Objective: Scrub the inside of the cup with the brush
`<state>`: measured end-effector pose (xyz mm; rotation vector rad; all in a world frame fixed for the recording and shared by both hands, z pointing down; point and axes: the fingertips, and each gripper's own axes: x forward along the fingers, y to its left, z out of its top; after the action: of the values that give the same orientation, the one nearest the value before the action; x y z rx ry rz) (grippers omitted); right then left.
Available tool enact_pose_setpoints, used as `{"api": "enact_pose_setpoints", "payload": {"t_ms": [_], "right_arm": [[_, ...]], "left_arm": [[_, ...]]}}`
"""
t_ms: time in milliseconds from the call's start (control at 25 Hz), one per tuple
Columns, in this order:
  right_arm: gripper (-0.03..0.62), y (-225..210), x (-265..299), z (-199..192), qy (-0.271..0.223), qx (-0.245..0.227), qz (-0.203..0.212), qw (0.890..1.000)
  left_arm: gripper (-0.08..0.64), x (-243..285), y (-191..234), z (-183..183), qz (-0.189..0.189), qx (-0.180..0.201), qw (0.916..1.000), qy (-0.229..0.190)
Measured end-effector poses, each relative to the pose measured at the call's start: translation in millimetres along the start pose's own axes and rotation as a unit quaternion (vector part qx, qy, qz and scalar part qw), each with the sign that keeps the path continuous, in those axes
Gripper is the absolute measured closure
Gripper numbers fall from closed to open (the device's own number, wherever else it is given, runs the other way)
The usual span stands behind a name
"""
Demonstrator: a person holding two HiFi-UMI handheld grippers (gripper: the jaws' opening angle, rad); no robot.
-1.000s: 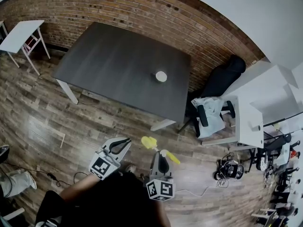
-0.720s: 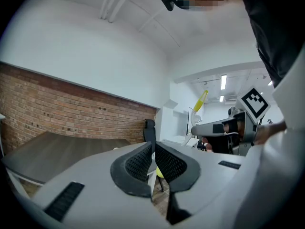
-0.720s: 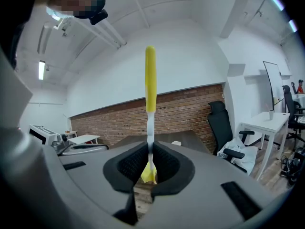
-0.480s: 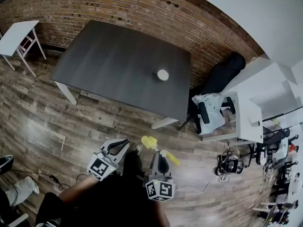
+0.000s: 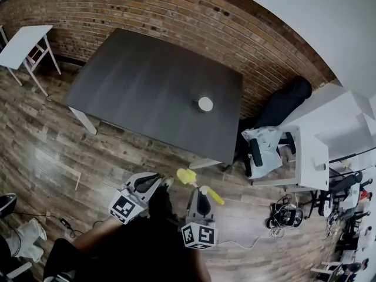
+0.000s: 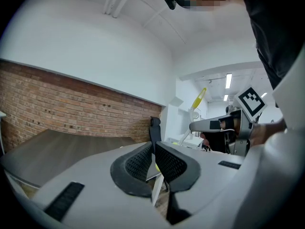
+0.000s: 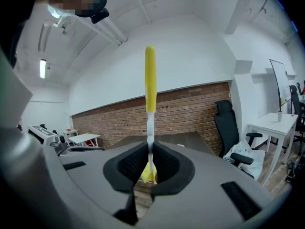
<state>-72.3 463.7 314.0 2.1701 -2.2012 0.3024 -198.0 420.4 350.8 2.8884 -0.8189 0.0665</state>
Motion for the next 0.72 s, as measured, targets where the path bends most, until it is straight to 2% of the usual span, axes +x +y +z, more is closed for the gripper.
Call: {"api": "enact_pose_setpoints", "payload": {"t_ms": [440, 720], "right_arm": [[0.541, -72.7, 98.2, 18.0, 0.000, 0.005, 0.003, 1.000], [0.543, -135.6, 174.8, 34.6, 0.013, 0.008, 0.020, 1.000]], "left_arm": [[0.511, 113.8, 47.2, -9.8, -0.002, -0.010, 0.9995, 0.029], [0.512, 202.0, 75.9, -14.9, 0.016, -0.019, 0.9983, 0.053]]}}
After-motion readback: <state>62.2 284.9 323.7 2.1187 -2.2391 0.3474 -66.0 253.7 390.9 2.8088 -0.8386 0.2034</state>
